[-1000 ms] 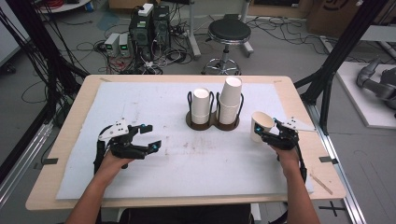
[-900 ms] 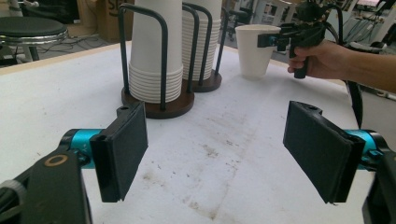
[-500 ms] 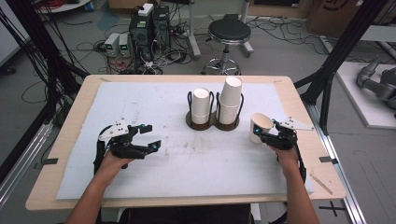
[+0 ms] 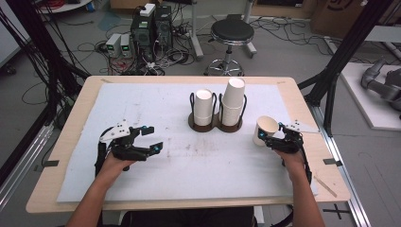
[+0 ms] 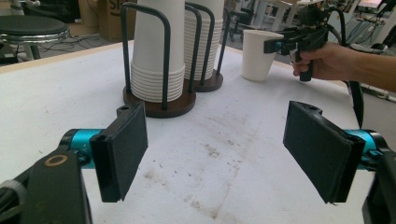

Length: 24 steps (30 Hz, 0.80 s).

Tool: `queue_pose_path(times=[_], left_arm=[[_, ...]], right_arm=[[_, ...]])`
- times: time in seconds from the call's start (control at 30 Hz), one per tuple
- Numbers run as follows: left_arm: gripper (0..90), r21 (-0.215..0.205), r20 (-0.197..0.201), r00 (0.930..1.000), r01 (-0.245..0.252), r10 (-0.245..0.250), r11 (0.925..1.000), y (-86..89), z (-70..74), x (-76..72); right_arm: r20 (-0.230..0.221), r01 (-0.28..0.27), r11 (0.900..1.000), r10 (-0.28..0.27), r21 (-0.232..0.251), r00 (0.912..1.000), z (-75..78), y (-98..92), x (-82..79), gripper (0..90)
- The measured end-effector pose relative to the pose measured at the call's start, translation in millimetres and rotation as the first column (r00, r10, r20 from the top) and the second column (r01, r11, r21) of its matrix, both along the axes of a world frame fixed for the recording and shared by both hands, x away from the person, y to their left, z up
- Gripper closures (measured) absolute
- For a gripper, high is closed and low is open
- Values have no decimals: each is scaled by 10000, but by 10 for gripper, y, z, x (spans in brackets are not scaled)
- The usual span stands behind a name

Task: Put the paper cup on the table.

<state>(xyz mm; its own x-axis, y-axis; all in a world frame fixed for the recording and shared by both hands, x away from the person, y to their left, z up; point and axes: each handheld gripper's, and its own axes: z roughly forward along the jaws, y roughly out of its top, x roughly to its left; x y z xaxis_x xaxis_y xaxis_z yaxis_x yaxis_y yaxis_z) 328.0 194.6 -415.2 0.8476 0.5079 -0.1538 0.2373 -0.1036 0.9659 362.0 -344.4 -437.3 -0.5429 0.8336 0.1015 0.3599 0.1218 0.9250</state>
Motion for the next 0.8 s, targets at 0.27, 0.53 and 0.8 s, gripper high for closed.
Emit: queue_pose_path(times=[0.27,0.53,0.8], left_arm=[[220,-24,-23,10000,7,-7,10000,1,-2,4],[220,-11,-19,10000,30,-30,10000,2,-3,5],[220,-48,-20,10000,-10,10,10000,9,-2,8]], right_arm=[[-57,-138,9997,137,-199,9999,4,29,-23,216],[-89,-220,9990,217,-387,9997,15,40,-65,208],[-118,-362,9974,356,-624,9993,37,11,-151,206]])
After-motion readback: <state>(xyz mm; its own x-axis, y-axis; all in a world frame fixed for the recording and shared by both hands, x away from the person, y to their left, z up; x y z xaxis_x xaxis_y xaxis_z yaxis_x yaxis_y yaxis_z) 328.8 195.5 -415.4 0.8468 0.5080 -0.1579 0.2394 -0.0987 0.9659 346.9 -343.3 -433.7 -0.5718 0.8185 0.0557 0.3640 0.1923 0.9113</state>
